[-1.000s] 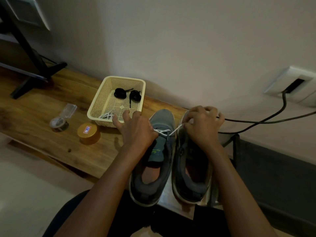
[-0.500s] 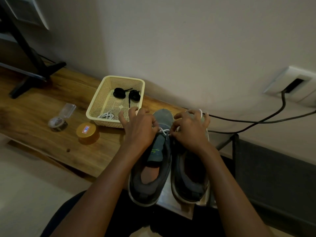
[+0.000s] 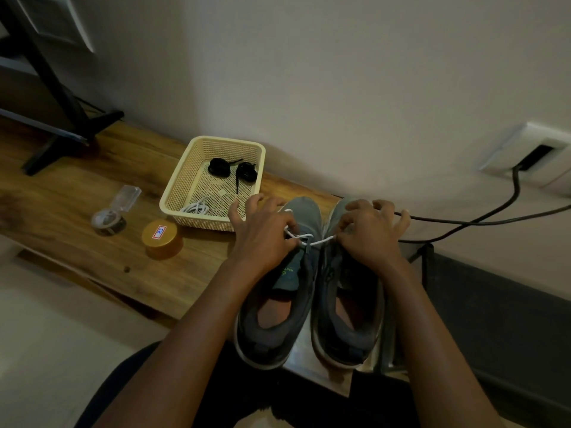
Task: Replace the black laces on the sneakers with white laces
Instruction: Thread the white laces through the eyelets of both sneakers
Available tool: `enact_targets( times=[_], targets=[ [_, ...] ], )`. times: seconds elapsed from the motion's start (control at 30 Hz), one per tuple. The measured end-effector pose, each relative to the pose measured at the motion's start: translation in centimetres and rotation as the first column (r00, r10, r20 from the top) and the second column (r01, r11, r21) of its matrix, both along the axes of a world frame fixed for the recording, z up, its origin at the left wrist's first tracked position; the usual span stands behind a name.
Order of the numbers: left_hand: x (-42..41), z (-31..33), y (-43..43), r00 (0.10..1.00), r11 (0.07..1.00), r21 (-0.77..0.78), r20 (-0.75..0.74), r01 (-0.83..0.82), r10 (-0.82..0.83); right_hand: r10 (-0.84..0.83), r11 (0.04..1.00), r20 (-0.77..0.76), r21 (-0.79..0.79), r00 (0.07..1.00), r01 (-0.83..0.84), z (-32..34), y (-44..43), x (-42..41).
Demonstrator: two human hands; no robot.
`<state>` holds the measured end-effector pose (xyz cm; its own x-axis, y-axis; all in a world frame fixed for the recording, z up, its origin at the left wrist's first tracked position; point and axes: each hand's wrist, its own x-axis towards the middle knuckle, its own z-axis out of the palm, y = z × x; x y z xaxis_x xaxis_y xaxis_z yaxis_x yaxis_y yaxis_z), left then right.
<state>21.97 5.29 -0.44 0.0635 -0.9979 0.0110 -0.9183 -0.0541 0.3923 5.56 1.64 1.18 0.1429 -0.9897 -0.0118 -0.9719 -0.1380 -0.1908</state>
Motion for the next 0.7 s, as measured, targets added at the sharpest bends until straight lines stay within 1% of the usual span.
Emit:
enact_targets(
  times=[0.07,0.13,0.23,0.3,0.4,0.53,0.6,0.63,0.7],
  targets=[
    [0.0,0.1,0.0,0.999,1.000,0.022,0.047,-0.003,0.002,0.070,0.998,0.023,0.008,0.997,-0.070,0.0,0.2,0.4],
    [-0.1,0.1,0.0,0.997,0.999,0.028,0.082,-0.017,0.015,0.125,0.992,-0.010,0.014,0.992,-0.125,-0.1,0.4,1.0],
    [-0.2,0.1,-0.1,0.998,0.999,0.010,0.062,-0.033,0.032,0.183,0.983,-0.061,0.030,0.981,-0.181,-0.3,0.6,1.8],
    [-0.1,0.1,0.0,0.998,0.999,0.007,0.049,-0.035,0.035,0.188,0.982,-0.055,0.024,0.981,-0.187,-0.4,0.6,1.9],
    [0.0,0.1,0.0,0.998,0.998,0.016,0.017,-0.054,0.054,0.144,0.990,0.010,0.008,0.990,-0.144,-0.3,0.4,1.2],
    [0.1,0.0,-0.1,0.997,0.996,0.049,-0.003,-0.075,0.075,-0.024,0.998,0.093,-0.051,0.995,0.029,0.0,0.1,0.1],
    [0.0,-0.1,-0.1,0.998,0.996,0.051,0.003,-0.069,0.069,-0.087,0.994,0.111,-0.053,0.990,0.093,0.0,0.0,0.2],
    [0.0,-0.1,-0.2,0.998,0.997,0.048,0.002,-0.063,0.063,-0.095,0.994,0.103,-0.046,0.990,0.100,0.0,0.1,0.4],
    [0.1,-0.3,-0.2,0.999,0.999,0.018,-0.011,-0.036,0.036,-0.039,0.998,0.078,-0.041,0.996,0.042,-0.1,0.2,0.8]
  ],
)
